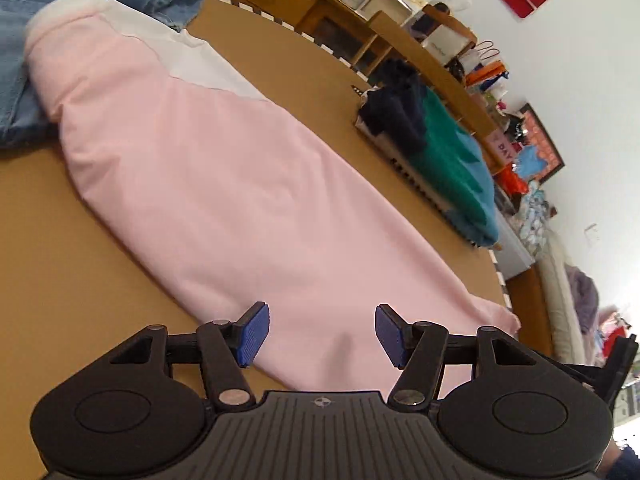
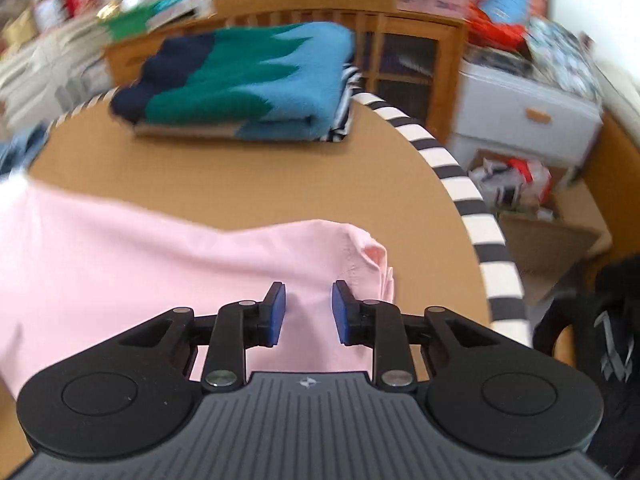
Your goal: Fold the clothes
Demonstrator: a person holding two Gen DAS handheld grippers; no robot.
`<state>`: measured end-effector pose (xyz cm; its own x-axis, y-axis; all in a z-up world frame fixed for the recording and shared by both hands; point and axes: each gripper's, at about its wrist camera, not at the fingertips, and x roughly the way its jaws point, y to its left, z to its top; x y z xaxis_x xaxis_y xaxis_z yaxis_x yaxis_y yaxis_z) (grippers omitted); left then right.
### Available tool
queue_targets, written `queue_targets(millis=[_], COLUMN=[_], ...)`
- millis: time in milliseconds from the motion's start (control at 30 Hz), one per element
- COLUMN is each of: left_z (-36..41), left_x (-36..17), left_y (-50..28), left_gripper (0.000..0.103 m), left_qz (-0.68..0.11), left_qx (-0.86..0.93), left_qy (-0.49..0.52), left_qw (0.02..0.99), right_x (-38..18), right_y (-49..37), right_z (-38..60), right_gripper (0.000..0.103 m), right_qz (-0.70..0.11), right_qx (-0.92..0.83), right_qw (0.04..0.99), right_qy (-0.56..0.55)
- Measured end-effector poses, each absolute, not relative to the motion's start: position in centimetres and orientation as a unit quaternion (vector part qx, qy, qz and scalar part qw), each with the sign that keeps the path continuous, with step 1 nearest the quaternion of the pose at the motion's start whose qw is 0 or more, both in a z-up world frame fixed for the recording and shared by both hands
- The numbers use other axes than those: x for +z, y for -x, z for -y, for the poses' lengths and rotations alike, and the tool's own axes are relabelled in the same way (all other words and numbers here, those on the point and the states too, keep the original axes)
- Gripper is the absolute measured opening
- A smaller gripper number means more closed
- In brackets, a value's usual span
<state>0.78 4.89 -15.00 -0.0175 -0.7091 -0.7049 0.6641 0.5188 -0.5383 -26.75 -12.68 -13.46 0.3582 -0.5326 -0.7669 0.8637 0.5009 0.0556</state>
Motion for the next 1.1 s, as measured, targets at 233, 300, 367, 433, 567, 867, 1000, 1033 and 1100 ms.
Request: queue_targets(millis=[233, 300, 367, 433, 567, 867, 1000, 1033, 1100], left_z=[-5.5, -6.0, -6.7, -7.3, -8.1, -8.9, -8.3, -8.1, -7.6], left_x=[-14.3, -13.7, -13.1, -12.6, -11.4, -11.1, -12.2, -12.4, -12.7], left_y=[1.7, 3.1, 4.7, 7.2, 12.4, 18.8, 20.4, 20.8, 21.7], left_gripper=[0.063, 0.065, 0.068, 0.068, 0.070, 0.077, 0.077, 0.078, 0.078], left_qz=[-0.516, -0.516, -0.515, -0.516, -0.516, -0.511, -0.530, -0.537, -0.545], left_qx=[-0.389, -0.341, -0.293, -0.256, -0.230, -0.254, -0.233, -0.231, -0.221], left_qy=[0.065, 0.088, 0.116, 0.145, 0.160, 0.147, 0.157, 0.161, 0.166], left_qw=[0.760, 0.781, 0.797, 0.805, 0.810, 0.808, 0.800, 0.795, 0.792], right_x=[-13.7, -13.8, -13.7, -13.5, -12.9, -10.7, -10.3, -10.3, -10.6], right_y=[31.7, 33.5, 34.8, 36.1, 37.9, 38.9, 37.4, 36.9, 35.9], right_z=[15.3, 16.8, 18.3, 19.7, 21.8, 22.6, 23.2, 23.6, 24.7], right_gripper=[0.039, 0.039, 0.040, 0.040, 0.041, 0.063, 0.063, 0.063, 0.063], right_qz=[-0.360, -0.355, -0.369, -0.382, -0.393, -0.344, -0.367, -0.372, -0.380], right_qx=[-0.351, -0.315, -0.296, -0.268, -0.232, -0.176, -0.139, -0.124, -0.092], right_qw=[0.836, 0.852, 0.856, 0.860, 0.863, 0.878, 0.887, 0.891, 0.895], right_qy=[-0.218, -0.220, -0.210, -0.209, -0.217, -0.282, -0.241, -0.229, -0.216])
